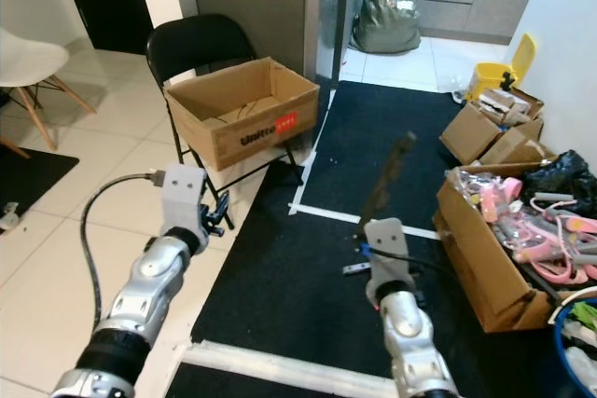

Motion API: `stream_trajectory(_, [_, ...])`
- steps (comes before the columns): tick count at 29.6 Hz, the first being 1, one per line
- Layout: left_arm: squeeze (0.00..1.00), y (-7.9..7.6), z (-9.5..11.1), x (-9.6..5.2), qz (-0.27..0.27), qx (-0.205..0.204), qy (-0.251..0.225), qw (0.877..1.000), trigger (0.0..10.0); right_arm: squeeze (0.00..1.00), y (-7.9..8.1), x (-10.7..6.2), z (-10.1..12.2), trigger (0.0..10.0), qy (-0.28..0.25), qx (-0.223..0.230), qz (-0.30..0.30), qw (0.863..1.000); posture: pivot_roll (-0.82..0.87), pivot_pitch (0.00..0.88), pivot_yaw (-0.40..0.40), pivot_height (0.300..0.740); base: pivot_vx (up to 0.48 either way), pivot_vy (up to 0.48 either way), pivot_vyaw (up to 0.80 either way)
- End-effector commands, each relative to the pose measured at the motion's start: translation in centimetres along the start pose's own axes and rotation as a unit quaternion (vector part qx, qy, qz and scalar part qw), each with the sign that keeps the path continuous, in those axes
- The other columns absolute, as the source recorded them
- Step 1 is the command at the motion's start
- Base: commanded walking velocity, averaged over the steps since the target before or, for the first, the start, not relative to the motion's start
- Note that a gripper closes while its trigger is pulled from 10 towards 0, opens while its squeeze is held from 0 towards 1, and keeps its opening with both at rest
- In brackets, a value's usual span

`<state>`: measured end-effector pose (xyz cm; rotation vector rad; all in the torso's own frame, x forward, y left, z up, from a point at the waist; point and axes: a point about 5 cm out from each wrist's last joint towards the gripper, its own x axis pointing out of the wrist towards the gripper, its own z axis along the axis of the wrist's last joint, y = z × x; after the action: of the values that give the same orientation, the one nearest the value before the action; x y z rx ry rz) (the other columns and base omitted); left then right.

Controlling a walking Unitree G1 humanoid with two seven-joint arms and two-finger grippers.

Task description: Picking trash to rubbish bin

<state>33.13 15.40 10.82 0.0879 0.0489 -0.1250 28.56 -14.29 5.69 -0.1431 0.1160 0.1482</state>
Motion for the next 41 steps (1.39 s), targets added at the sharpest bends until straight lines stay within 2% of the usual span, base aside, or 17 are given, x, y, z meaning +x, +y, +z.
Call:
stream_trajectory(1, [0.00,0.01,-0.40,-0.16,-0.003,0.006,0.009,1.000,10.0,0.00,-0.65,-0.13,-0.34,10.0,0.008,-0.007,-0.009,1.000,-0.04,0.045,0.039,0.740,0.446,0.000,0.00])
stream_trajectory(15, [0.00,-0.08,-0.29,-0.13,-0.008,0.007,0.007,1.000,10.0,0.00,-0.80,-0.08,-0.43,10.0,0.010,-0.005,-0.015,1.000,-0.04,0.043,0.039,0.740,0.445,0.000,0.00])
stream_trajectory(22, [0.00,-0.05,-0.32,-0.13,-0.008,0.007,0.007,1.000,10.0,0.00,-0.88,-0.03,-0.56,10.0,0.014,-0.005,-0.018,1.000,-0.03,0.046,0.038,0.740,0.448,0.000,-0.75])
stream_trajectory(41, [0.00,0.02,-0.36,-0.19,-0.009,0.011,0.009,1.000,10.0,0.00,-1.00,0.05,-0.59,10.0,0.014,-0.003,-0.022,1.000,-0.03,0.050,0.039,0.740,0.446,0.000,0.00])
